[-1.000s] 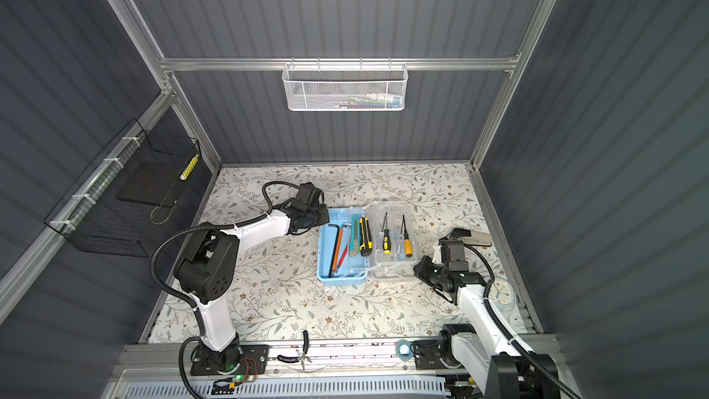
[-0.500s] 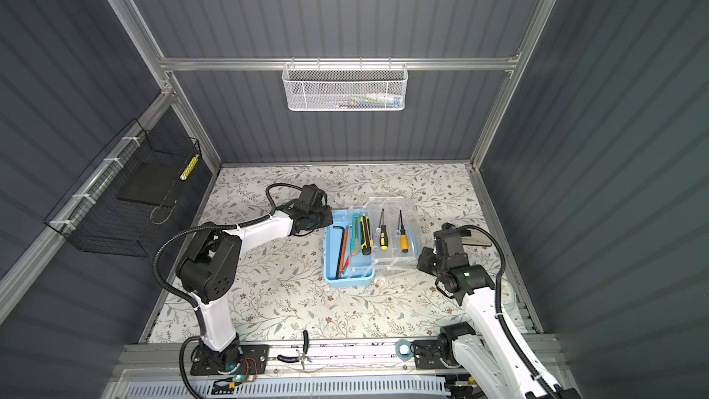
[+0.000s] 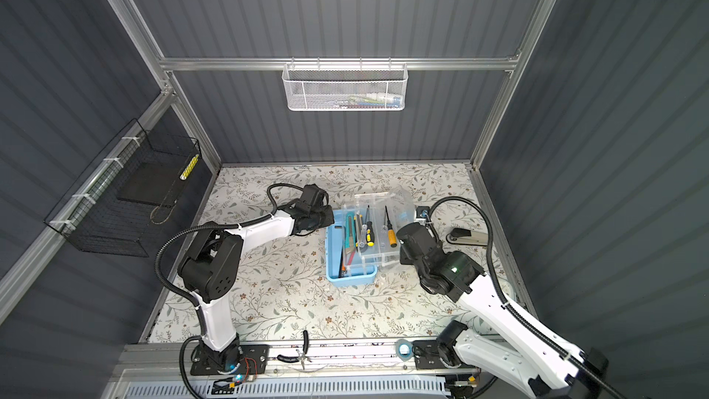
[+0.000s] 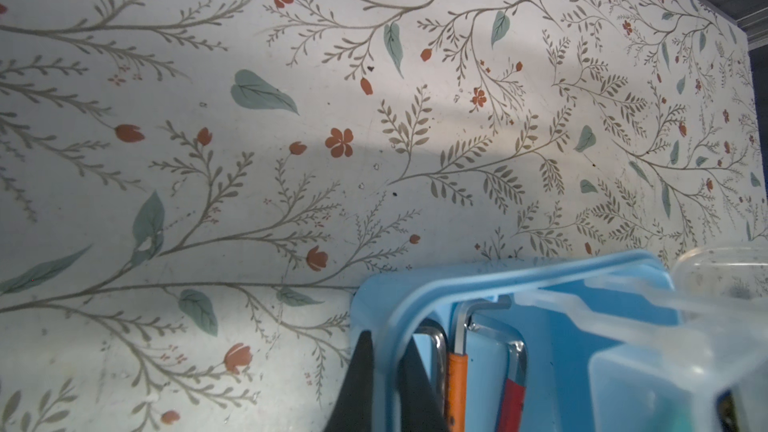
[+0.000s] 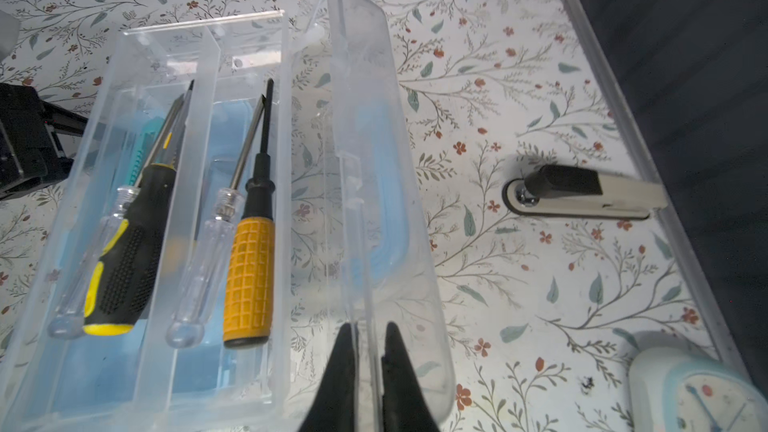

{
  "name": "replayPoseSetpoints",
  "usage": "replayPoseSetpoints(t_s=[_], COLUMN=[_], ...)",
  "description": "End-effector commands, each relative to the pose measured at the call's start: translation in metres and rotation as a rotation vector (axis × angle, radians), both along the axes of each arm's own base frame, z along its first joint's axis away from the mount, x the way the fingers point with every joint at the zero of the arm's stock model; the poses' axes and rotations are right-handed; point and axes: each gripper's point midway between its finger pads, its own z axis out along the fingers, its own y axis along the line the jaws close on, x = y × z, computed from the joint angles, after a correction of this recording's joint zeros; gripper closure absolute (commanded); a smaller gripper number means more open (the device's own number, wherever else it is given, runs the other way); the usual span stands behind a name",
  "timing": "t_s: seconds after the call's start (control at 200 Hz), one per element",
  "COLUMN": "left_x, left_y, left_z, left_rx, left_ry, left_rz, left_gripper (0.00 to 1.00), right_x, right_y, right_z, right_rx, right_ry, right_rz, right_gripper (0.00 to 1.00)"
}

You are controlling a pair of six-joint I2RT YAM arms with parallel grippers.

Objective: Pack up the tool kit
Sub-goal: 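Swing the clear lid over the box with the right gripper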

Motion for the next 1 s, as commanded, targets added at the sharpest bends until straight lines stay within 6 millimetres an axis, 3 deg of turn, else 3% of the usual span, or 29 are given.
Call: replayPoseSetpoints(t_s=[0.0, 0.21, 0.425, 0.72, 0.875, 0.996], left_x=[0.007, 0.006, 0.005, 0.005, 0.007, 0.008], left_y=[-0.026, -0.029, -0.029, -0.027, -0.023, -0.018], left_z=[0.021, 0.022, 0.023, 0.022, 0.022, 0.023], left_rx=[-0.058, -0.071, -0.083, -0.089, -0.092, -0.081], left_ry=[-0.058, -0.057, -0.058, -0.058, -0.063, -0.072], left_rz=[-0.067, -0.070, -0.069, -0.048, -0.014, 0.015], left_gripper=[1.00, 1.00, 1.00, 1.00, 1.00, 1.00], right_x=[0.011, 0.009, 0.001, -0.012, -0.017, -0.020], right_y=[0.029, 0.089, 0.145, 0.185, 0.195, 0.200], right_z=[0.038, 0.030, 0.025, 0.018, 0.013, 0.010], right_rx=[0.015, -0.149, -0.160, -0.134, -0.128, -0.091], right_ry=[-0.136, -0.148, -0.144, -0.117, -0.095, -0.084], right_rz=[0.013, 0.120, 0.234, 0.338, 0.373, 0.405], right_gripper=[1.00, 1.00, 1.00, 1.00, 0.77, 0.66])
